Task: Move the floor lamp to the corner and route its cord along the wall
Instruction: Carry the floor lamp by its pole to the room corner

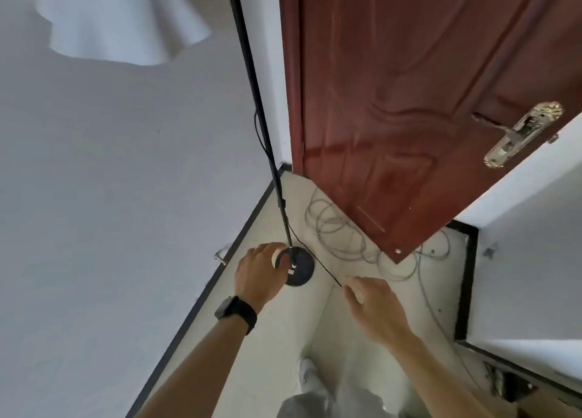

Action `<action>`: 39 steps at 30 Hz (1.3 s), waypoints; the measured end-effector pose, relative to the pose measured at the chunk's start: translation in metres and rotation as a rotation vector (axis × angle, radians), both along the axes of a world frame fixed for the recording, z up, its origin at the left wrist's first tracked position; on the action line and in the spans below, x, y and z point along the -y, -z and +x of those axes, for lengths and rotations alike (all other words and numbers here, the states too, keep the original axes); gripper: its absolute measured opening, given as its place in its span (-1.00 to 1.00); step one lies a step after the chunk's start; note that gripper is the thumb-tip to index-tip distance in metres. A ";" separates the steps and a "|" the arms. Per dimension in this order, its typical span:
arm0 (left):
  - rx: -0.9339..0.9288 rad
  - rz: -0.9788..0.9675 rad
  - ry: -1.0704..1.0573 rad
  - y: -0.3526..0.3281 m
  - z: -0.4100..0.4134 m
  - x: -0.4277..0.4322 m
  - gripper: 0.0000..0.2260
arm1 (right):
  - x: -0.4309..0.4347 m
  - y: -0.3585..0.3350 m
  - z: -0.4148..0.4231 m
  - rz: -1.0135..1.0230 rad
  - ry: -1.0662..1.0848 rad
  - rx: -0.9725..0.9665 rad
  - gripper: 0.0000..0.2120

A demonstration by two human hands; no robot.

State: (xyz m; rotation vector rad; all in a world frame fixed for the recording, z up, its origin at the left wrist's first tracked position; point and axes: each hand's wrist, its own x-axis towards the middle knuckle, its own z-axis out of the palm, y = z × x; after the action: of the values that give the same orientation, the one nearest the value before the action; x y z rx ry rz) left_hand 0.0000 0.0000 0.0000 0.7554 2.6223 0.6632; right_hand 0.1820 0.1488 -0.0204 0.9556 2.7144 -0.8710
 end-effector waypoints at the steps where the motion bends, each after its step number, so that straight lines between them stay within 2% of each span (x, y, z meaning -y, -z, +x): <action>1: 0.015 0.030 -0.037 0.005 -0.013 -0.010 -0.69 | -0.010 0.007 -0.010 -0.012 0.013 -0.011 -0.63; 6: 0.152 0.024 -0.181 0.029 -0.075 -0.064 -0.53 | -0.057 0.058 -0.068 -0.116 0.026 -0.013 -0.67; 10: 0.285 0.173 -0.308 0.065 -0.125 -0.105 -0.29 | -0.098 0.113 -0.118 -0.169 0.038 -0.030 -0.73; 12: 0.310 0.259 -0.367 0.083 -0.149 -0.128 -0.25 | -0.117 0.148 -0.146 -0.240 0.035 0.000 -0.74; 16: 0.283 0.462 -0.424 0.121 -0.190 -0.171 -0.42 | -0.145 0.226 -0.211 -0.393 0.044 0.075 -0.51; 20: 0.374 0.662 -0.572 0.162 -0.214 -0.188 -0.90 | -0.150 0.296 -0.269 -0.503 -0.032 0.170 -0.19; 22: 0.363 0.716 -0.575 0.175 -0.218 -0.195 -0.82 | -0.149 0.322 -0.295 -0.536 -0.088 0.176 0.01; 24: 0.364 0.771 -0.560 0.185 -0.224 -0.200 -0.71 | -0.144 0.354 -0.318 -0.558 -0.165 0.158 0.10; 26: 0.401 0.838 -0.558 0.192 -0.232 -0.204 -0.64 | -0.138 0.379 -0.336 -0.577 -0.230 0.169 0.03; 27: 0.428 0.865 -0.560 0.195 -0.237 -0.205 -0.59 | -0.134 0.391 -0.341 -0.570 -0.257 0.169 -0.14; 29: 0.468 0.877 -0.556 0.200 -0.243 -0.207 -0.43 | -0.125 0.409 -0.347 -0.484 -0.267 0.124 -0.72; 30: 0.471 0.881 -0.550 0.202 -0.243 -0.207 -0.39 | -0.120 0.418 -0.348 -0.425 -0.258 0.079 -0.75; 31: 0.470 0.891 -0.547 0.202 -0.242 -0.207 -0.38 | -0.115 0.426 -0.346 -0.370 -0.254 0.033 -0.69; 34: 0.455 0.925 -0.564 0.200 -0.238 -0.206 -0.46 | -0.104 0.435 -0.341 -0.284 -0.258 -0.043 -0.71; 39: 0.450 0.950 -0.670 0.186 -0.229 -0.202 -0.50 | -0.104 0.422 -0.339 -0.327 -0.282 -0.003 -0.58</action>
State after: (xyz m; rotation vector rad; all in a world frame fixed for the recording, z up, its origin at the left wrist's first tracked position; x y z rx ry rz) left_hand -0.2294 0.2023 -0.1858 -0.1405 2.0032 2.0443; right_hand -0.1572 0.2523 -0.4426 0.4933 2.5115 -1.2014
